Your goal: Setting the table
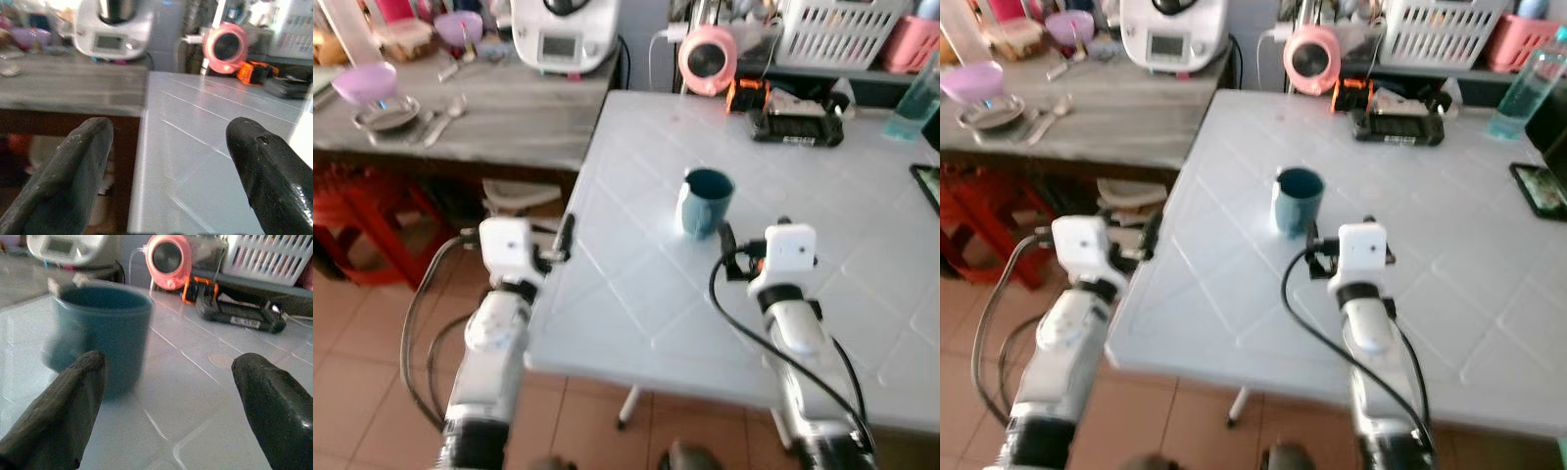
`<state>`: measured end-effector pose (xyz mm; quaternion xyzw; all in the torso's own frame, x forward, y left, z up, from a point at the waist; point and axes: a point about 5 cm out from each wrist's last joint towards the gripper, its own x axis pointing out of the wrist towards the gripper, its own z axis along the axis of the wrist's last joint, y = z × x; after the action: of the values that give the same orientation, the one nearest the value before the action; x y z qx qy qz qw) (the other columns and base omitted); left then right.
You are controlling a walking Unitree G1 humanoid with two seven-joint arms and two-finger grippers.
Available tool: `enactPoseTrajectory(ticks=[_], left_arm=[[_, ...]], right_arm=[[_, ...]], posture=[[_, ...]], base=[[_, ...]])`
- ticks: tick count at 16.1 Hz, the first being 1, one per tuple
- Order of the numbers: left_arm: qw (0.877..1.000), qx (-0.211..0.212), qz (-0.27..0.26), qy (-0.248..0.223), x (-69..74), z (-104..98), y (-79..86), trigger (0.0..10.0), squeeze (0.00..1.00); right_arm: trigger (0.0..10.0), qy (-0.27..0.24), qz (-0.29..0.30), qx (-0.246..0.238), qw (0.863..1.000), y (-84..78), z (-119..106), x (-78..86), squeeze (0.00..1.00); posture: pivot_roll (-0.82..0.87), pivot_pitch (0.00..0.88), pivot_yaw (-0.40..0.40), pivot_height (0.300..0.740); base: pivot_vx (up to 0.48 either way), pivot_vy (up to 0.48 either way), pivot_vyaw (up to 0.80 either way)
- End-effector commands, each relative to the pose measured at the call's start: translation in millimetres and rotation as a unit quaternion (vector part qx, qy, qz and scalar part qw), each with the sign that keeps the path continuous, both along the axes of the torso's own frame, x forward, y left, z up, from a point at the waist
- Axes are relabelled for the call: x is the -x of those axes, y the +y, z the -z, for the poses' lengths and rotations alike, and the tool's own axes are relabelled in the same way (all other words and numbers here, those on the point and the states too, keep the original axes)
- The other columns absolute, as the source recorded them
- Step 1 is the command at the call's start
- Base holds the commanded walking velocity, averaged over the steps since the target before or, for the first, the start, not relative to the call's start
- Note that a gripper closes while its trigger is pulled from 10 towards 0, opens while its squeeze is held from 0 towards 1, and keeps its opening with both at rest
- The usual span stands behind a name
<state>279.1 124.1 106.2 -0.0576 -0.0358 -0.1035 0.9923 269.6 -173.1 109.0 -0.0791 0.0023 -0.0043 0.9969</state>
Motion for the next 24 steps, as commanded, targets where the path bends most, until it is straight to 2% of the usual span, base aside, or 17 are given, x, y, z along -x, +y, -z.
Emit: enactPoseTrajectory(ticks=[1, 7, 10, 13, 14, 16, 18, 22, 23, 24], left_arm=[[1.000, -0.008, -0.017, -0.002, 2.7, -1, 12.0, 10.0, 0.00], [1.000, -0.017, -0.019, 0.005, 8.3, 0, 14.8, 10.0, 0.00], [0.999, -0.048, 0.015, 0.001, 13.6, 1, 12.1, 10.0, 0.00], [0.998, -0.064, -0.004, 0.026, 20.0, 7, 26.7, 10.0, 0.00], [0.998, -0.064, -0.004, 0.026, 20.0, 7, 26.7, 10.0, 0.00], [0.997, -0.074, -0.019, 0.017, 20.3, 3, 31.1, 10.0, 0.00], [0.997, -0.074, -0.021, 0.017, 20.8, 2, 31.5, 10.0, 0.00], [0.997, -0.076, -0.024, 0.021, 23.2, 2, 32.5, 10.0, 0.00], [0.996, -0.077, -0.023, 0.024, 23.3, 2, 32.2, 10.0, 0.00], [0.996, -0.077, -0.022, 0.024, 23.2, 3, 32.1, 10.0, 0.00]], right_arm=[[10.0, -0.007, -0.021, 0.001, 1.000, 8.6, -3, 0.7, 0.00], [10.0, 0.010, -0.061, 0.005, 0.998, 19.0, 4, 6.6, 0.00], [10.0, 0.007, -0.029, 0.006, 1.000, 12.8, 4, 4.5, 0.00], [10.0, 0.008, -0.017, -0.004, 1.000, 11.2, 1, -6.4, 0.00], [10.0, 0.008, -0.017, -0.004, 1.000, 11.2, 1, -6.4, 0.00], [10.0, 0.013, -0.049, -0.004, 0.999, 25.8, -2, -23.5, 0.00], [10.0, 0.014, -0.068, -0.006, 0.998, 36.1, -5, -31.4, 0.00], [10.0, 0.033, -0.042, -0.007, 0.999, 34.1, 0, -35.5, 0.00], [5.6, 0.042, -0.027, -0.017, 0.999, 30.1, 3, -34.5, 0.00], [5.6, 0.044, -0.025, -0.019, 0.999, 29.4, 4, -34.2, 0.00]], posture=[[-0.04, 0.000, 0.007, 0.740], [-0.03, 0.000, 0.007, 0.740], [-0.02, 0.000, 0.015, 0.740], [0.00, 0.000, 0.019, 0.740], [0.00, 0.000, 0.019, 0.740], [0.00, 0.011, 0.021, 0.740], [0.01, 0.020, 0.016, 0.740], [0.02, 0.030, 0.013, 0.740], [0.02, 0.032, 0.015, 0.740], [0.02, 0.032, 0.015, 0.740]], base=[[0.000, 0.000, 0.00], [0.000, 0.000, 0.00], [0.000, 0.000, 0.00], [0.000, 0.000, 0.00], [0.000, 0.000, 0.00], [0.000, 0.000, 0.00], [0.000, 0.000, 0.00], [0.000, 0.000, 0.00], [0.000, 0.000, 0.00], [0.000, 0.000, 0.00]])
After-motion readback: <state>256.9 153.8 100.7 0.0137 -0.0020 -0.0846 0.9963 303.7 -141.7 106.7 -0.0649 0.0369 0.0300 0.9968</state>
